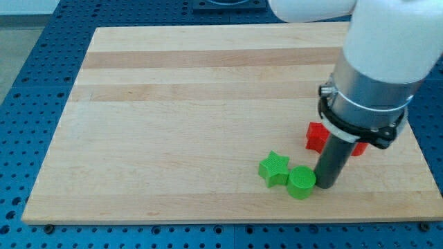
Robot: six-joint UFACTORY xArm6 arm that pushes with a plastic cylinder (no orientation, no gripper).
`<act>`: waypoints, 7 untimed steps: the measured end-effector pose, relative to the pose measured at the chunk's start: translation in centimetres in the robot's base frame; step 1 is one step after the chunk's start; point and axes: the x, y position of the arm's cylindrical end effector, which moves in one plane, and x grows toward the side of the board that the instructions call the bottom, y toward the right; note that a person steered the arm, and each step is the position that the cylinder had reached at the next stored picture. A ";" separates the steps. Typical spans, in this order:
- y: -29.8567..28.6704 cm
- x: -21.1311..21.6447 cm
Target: Move the green star and green circle to the bottom center of the board
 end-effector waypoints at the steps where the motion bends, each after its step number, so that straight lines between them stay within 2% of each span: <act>1: -2.0 0.0; 5: -7.7 0.0; 6: -7.4 0.3; 7: -3.8 0.7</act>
